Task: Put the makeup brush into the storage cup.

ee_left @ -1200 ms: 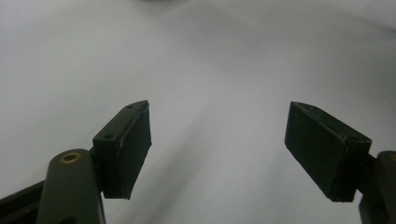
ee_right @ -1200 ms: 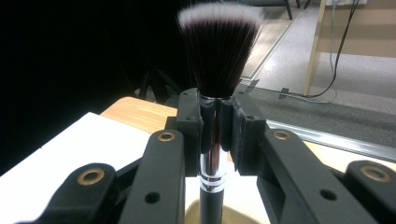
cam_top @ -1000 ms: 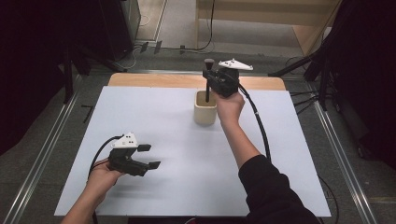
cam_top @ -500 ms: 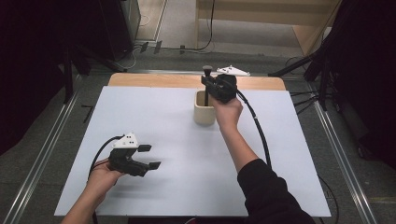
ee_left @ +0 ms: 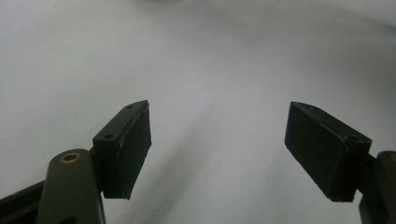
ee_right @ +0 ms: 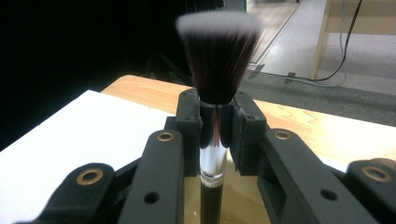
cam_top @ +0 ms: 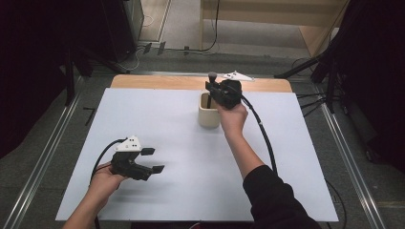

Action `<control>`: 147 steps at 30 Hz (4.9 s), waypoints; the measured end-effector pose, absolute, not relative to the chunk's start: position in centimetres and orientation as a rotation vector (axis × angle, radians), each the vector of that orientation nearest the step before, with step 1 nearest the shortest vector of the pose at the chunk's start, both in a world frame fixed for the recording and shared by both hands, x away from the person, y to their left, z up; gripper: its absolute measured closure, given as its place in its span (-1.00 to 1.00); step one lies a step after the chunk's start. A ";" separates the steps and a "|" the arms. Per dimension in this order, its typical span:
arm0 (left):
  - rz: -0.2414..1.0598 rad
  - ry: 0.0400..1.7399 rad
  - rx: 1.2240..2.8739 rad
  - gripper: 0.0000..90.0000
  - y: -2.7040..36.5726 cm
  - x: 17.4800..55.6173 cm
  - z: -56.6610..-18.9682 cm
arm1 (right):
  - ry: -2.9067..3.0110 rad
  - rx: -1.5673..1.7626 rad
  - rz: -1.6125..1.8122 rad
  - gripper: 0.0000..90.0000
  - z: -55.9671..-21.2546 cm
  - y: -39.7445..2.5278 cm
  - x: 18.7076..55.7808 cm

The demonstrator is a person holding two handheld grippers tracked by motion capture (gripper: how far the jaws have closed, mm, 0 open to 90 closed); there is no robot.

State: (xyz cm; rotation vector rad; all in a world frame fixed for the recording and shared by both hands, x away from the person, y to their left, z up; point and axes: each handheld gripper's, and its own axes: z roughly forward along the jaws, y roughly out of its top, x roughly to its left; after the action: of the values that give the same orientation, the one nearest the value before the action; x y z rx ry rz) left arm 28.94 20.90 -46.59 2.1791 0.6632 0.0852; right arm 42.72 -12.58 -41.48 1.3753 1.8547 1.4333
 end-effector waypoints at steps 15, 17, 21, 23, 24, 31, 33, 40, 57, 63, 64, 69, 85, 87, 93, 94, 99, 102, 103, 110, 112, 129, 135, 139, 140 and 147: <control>0.082 0.660 2.190 -0.48 20.9 28.9 -46.6 | 1.904 1.264 1.391 -0.84 -40.9 -12.3 42.3; 0.082 0.660 2.190 -0.48 20.9 29.0 -46.6 | 1.918 1.270 1.382 -0.83 -40.8 -12.3 42.2; 0.080 0.662 2.187 -0.48 20.8 28.9 -46.7 | 1.939 1.262 1.380 -0.82 -40.7 -12.2 41.9; 0.081 0.662 2.188 -0.48 20.9 28.9 -46.6 | 1.950 1.261 1.381 -0.81 -40.6 -12.1 41.8; 0.082 0.662 2.188 -0.48 20.9 28.9 -46.7 | 1.955 1.270 1.376 -0.81 -40.5 -12.1 41.7; 0.079 0.660 2.192 -0.48 20.9 29.0 -46.7 | 2.000 1.268 1.374 -0.81 -40.3 -11.9 41.0; 0.079 0.662 2.194 -0.48 20.9 29.0 -46.7 | 2.015 1.264 1.364 -0.81 -40.2 -11.9 40.8; 0.081 0.662 2.194 -0.48 20.8 29.0 -46.7 | 2.040 1.253 1.387 -0.80 -40.2 -12.4 39.7; 0.078 0.663 2.198 -0.48 20.9 29.0 -46.8 | 2.138 1.250 1.376 -0.68 -41.0 -13.0 37.0; 0.078 0.667 2.200 -0.48 20.9 29.0 -46.9 | 2.163 1.252 1.396 -0.67 -41.4 -13.3 36.1; 0.078 0.666 2.197 -0.48 20.8 29.0 -46.9 | 2.172 1.250 1.395 -0.67 -41.4 -13.3 35.9; 0.077 0.665 2.201 -0.48 20.8 29.0 -46.9 | 2.200 1.234 1.391 -0.66 -41.8 -13.3 35.1; 0.079 0.666 2.205 -0.48 20.8 29.1 -47.0 | 2.279 1.158 1.430 -0.62 -42.8 -13.4 33.4; 0.079 0.670 2.206 -0.48 20.8 29.1 -47.0 | 2.287 1.152 1.437 -0.62 -43.1 -13.6 33.1; 0.082 0.671 2.204 -0.48 20.8 29.1 -47.0 | 2.335 1.124 1.441 -0.62 -44.0 -14.3 32.4; 0.082 0.671 2.205 -0.48 20.8 29.1 -47.0 | 2.340 1.126 1.443 -0.62 -44.2 -14.4 32.3; 0.083 0.670 2.199 -0.48 20.9 29.1 -46.9 | 2.354 1.133 1.472 -0.62 -44.4 -14.8 31.8; 0.080 0.669 2.198 -0.48 20.9 29.1 -47.0 | 2.372 1.114 1.465 -0.62 -44.7 -15.1 31.3; 0.080 0.668 2.201 -0.48 20.9 29.1 -46.9 | 2.373 1.108 1.460 -0.62 -44.8 -15.2 31.2; 0.082 0.662 2.204 -0.48 20.9 29.1 -46.9 | 2.379 1.112 1.454 -0.62 -44.9 -16.0 30.8; 0.082 0.661 2.204 -0.48 20.9 29.1 -46.9 | 2.382 1.119 1.456 -0.62 -45.0 -16.3 30.6; 0.079 0.657 2.207 -0.48 20.9 29.1 -46.9 | 2.424 1.077 1.457 -0.62 -45.7 -17.6 29.3; 0.077 0.653 2.207 -0.48 20.9 29.1 -46.9 | 2.425 1.071 1.475 -0.62 -45.8 -18.2 28.8; 0.076 0.655 2.204 -0.48 20.8 29.0 -46.9 | 2.435 1.058 1.475 -0.62 -45.9 -18.5 28.5; 0.076 0.652 2.205 -0.48 20.8 29.0 -46.9 | 2.438 1.056 1.474 -0.62 -45.9 -18.5 28.5; 0.074 0.650 2.203 -0.48 20.9 29.0 -46.9 | 2.458 1.044 1.454 -0.62 -46.1 -19.0 28.2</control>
State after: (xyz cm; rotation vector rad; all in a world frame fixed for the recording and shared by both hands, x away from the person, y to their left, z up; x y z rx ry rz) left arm 29.01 20.89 -46.88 2.2026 0.6500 0.0743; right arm 28.19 -19.02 -46.12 1.0442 2.4580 1.4539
